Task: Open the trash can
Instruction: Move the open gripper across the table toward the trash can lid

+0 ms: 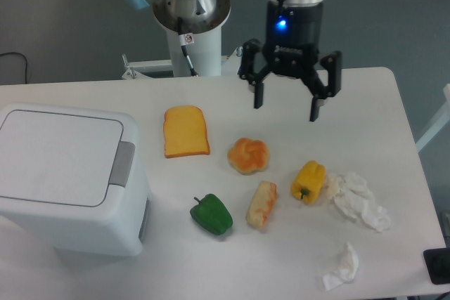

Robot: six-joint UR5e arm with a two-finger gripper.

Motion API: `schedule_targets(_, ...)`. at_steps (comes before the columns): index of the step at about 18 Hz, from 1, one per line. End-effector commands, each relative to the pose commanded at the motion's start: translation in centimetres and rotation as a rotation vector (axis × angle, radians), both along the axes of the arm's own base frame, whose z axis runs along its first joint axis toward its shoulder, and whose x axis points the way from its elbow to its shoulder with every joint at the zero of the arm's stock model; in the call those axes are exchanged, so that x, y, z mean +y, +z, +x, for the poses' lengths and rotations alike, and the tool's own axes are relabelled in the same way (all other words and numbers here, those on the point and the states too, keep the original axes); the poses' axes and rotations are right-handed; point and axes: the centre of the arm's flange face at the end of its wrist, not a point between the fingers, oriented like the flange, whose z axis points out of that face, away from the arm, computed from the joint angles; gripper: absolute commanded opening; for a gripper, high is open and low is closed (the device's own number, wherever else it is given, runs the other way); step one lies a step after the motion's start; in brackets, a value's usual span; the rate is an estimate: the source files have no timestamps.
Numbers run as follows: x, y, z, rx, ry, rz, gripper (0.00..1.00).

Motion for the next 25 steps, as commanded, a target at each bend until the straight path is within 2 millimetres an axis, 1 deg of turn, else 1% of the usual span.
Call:
schedule_targets(3,1.8,0.2,0.7,-0.060,0.064,0.028,1.00)
schedule_targets(5,2.3,0.3,1.2,-0.076,0.075,0.037,1.00)
schedule_targets(7,2.9,0.3,2.0,-0.089,0.078,0.042,1.00)
schedule_targets(10,3.3,0.3,2.4,-0.094,0.076,0.044,1.00)
schedule_targets(14,3.5,0.2,2.6,-0.175,0.176,0.074,1.00)
schedule_targets(15,3.8,0.2,3.1,-0.187,0.175,0.080,1.00)
schedule_targets(17,4.0,0.2,3.4,-0.199,0.184,0.084,1.00)
schedule_targets(20,5.0,-0.3,4.2,-0.247,0.221,0.089,1.00)
schedule_targets(22,5.3,-0.5,4.2,-0.276,0.257,0.095,1.00)
schedule_targets(25,6.4,-1.0,5.2,-0.307,0.239,0.098,1.00)
